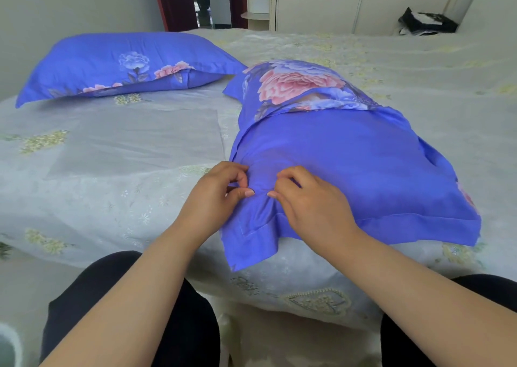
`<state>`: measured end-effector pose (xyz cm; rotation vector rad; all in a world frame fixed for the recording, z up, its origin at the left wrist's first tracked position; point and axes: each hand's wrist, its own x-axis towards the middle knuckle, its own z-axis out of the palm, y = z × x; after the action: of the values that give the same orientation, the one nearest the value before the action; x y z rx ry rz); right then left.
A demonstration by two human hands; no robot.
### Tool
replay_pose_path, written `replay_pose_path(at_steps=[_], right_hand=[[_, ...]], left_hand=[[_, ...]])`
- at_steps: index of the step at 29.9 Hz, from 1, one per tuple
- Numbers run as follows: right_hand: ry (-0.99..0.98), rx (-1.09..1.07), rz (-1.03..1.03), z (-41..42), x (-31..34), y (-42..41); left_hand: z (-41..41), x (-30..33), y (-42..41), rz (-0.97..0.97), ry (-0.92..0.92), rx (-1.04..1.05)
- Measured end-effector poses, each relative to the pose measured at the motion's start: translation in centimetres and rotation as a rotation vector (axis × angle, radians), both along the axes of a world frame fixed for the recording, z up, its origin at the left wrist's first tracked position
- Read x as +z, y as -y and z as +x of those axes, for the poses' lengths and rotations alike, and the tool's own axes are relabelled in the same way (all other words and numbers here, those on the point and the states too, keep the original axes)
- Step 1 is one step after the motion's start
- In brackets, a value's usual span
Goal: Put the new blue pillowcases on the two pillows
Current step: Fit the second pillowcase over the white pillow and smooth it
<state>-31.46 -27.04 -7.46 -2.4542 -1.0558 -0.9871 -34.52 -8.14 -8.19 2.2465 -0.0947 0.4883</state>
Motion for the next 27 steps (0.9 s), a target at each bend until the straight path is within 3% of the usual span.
replay_pose_path(at_steps=[7,20,23,27], right_hand=[[-0.183,-0.074,0.002,0.1,0.9,-0.9],[-0.902,0.111,0.069,2.1,2.0,-1.6],[-0.888,0.105,0.020,1.7,2.0,-1.7],[-0.567,-0.050,-0.061,1.2,2.6,-1.9]], left_hand=[[1.4,1.0,-1.8,-0.115,-0.209,-0.211],[5.3,1.8,-2.4,-0.054,-0.569,-0.377],[5.5,1.6,-2.2,-0.140,-0.496,-0.396],[5.4,1.4,-0.5,-0.357,-0.372,-0.361]])
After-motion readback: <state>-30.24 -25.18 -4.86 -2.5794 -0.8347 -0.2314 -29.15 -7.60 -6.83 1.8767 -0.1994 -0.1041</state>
